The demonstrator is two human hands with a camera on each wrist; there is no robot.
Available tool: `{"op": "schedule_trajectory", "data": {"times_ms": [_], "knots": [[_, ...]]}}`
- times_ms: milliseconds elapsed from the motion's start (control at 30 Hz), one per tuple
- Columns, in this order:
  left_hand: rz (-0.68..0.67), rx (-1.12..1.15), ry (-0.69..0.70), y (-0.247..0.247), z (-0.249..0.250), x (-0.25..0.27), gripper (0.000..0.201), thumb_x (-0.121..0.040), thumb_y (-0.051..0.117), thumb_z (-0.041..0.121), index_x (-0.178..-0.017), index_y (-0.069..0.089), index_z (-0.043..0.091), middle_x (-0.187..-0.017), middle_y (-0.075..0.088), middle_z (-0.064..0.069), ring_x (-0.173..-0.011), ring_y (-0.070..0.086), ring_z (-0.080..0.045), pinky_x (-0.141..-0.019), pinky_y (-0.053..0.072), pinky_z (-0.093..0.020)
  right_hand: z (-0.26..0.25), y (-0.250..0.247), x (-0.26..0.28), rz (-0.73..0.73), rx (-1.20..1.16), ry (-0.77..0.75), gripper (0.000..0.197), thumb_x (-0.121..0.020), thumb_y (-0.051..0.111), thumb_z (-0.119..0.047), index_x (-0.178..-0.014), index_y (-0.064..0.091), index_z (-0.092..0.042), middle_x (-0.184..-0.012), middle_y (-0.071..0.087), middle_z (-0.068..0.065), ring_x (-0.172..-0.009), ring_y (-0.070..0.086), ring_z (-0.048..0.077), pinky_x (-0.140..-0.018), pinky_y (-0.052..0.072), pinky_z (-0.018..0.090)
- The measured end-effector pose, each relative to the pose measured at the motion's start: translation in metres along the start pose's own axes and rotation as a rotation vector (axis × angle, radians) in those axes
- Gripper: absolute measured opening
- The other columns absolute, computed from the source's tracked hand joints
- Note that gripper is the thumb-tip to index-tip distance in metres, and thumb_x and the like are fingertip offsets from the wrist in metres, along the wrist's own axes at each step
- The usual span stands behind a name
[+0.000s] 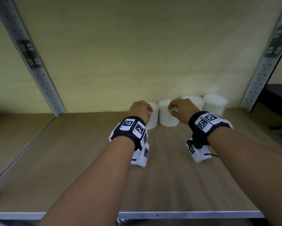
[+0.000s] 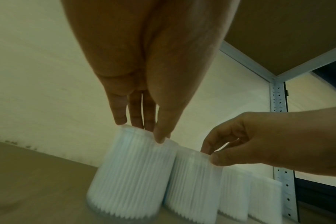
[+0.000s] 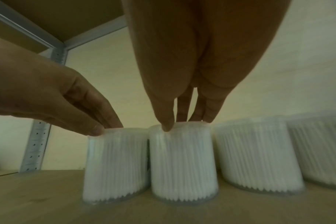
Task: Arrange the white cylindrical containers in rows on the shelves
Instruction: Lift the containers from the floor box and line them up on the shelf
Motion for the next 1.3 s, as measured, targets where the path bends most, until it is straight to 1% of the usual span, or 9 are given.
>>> {"op": "schedule_trajectory", "data": {"times_ms": [300,433,567,633,700,767,867,1033,1300], "knots": [[0.012,0.005,0.003,0.009,-0.001,-0.037,0.030,-0.089,0.057,0.002,-0.111,0.071,0.015,-0.122,0.066,-0.010,-0.112,0.062,-0.025,-0.099,0.048,-0.028,0.008,0.001,-0.021,0.066,0.000,0.010,0.024,-0.092,0.053,-0.015,-0.112,0.065,-0.013,-0.119,0.065,0.008,-0.106,0.060,0.027,-0.089,0.047,0.034],[-0.006,-0.032,0.031,0.013,0.000,-0.042,0.031,-0.091,0.052,0.002,-0.117,0.068,0.013,-0.127,0.062,-0.011,-0.116,0.059,-0.026,-0.099,0.046,-0.029,0.008,0.002,-0.021,0.068,0.015,0.015,0.025,-0.092,0.053,-0.014,-0.114,0.064,-0.013,-0.118,0.064,0.009,-0.103,0.061,0.028,-0.087,0.048,0.034],[-0.139,-0.111,0.058,0.012,0.006,-0.040,0.038,-0.090,0.060,0.015,-0.128,0.056,0.012,-0.136,0.054,-0.009,-0.123,0.053,-0.025,-0.100,0.043,-0.031,0.010,0.006,-0.019,-0.011,0.008,0.020,0.033,-0.092,0.054,-0.015,-0.125,0.054,-0.011,-0.122,0.059,0.014,-0.106,0.058,0.029,-0.081,0.042,0.028],[-0.198,-0.115,0.050,0.010,0.007,-0.033,0.050,-0.090,0.061,0.020,-0.137,0.046,0.013,-0.142,0.048,-0.009,-0.127,0.049,-0.026,-0.102,0.042,-0.033,0.008,0.008,-0.012,-0.054,0.020,0.017,0.044,-0.092,0.056,-0.020,-0.134,0.046,-0.013,-0.131,0.055,0.012,-0.116,0.054,0.028,-0.089,0.041,0.030],[-0.202,-0.128,0.063,0.005,0.011,-0.022,0.057,-0.090,0.060,0.022,-0.142,0.038,0.013,-0.146,0.041,-0.009,-0.131,0.043,-0.026,-0.103,0.039,-0.033,0.005,0.004,-0.003,-0.053,0.013,0.003,0.051,-0.091,0.056,-0.020,-0.139,0.041,-0.014,-0.143,0.045,0.009,-0.128,0.045,0.026,-0.101,0.039,0.032],[-0.210,-0.127,0.079,0.003,0.015,-0.006,0.059,-0.090,0.060,0.023,-0.143,0.036,0.012,-0.147,0.039,-0.009,-0.134,0.040,-0.025,-0.105,0.037,-0.032,0.004,-0.001,0.009,-0.044,0.005,0.009,0.051,-0.091,0.056,-0.020,-0.139,0.041,-0.014,-0.145,0.041,0.007,-0.131,0.040,0.025,-0.105,0.036,0.034],[-0.212,-0.114,0.088,-0.005,0.026,0.025,0.060,-0.090,0.060,0.024,-0.143,0.036,0.010,-0.147,0.039,-0.009,-0.134,0.041,-0.024,-0.106,0.036,-0.030,0.000,-0.013,0.034,-0.037,0.010,0.024,0.048,-0.091,0.054,-0.021,-0.137,0.043,-0.013,-0.139,0.047,0.010,-0.126,0.045,0.026,-0.103,0.039,0.034],[-0.171,-0.047,0.129,-0.024,0.050,0.086,0.051,-0.087,0.061,0.022,-0.135,0.047,0.010,-0.136,0.048,-0.009,-0.124,0.049,-0.024,-0.098,0.041,-0.028,-0.014,-0.030,0.092,-0.021,-0.014,0.027,0.047,-0.090,0.055,-0.024,-0.135,0.047,-0.013,-0.136,0.050,0.009,-0.122,0.050,0.025,-0.102,0.044,0.035],[-0.173,-0.057,0.177,-0.032,0.077,0.188,0.053,-0.085,0.064,0.028,-0.133,0.050,0.011,-0.136,0.052,-0.008,-0.124,0.051,-0.022,-0.102,0.041,-0.029,-0.019,-0.041,0.204,-0.022,-0.018,0.044,0.045,-0.088,0.060,-0.030,-0.130,0.053,-0.014,-0.131,0.056,0.008,-0.120,0.053,0.024,-0.099,0.045,0.034]]}}
Point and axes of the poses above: each hand's wrist, its own x-axis away from the middle knuckle, its own y-axis out of the palm, z = x × y, the point moved 8 cm from there along -x, towards the middle knuckle
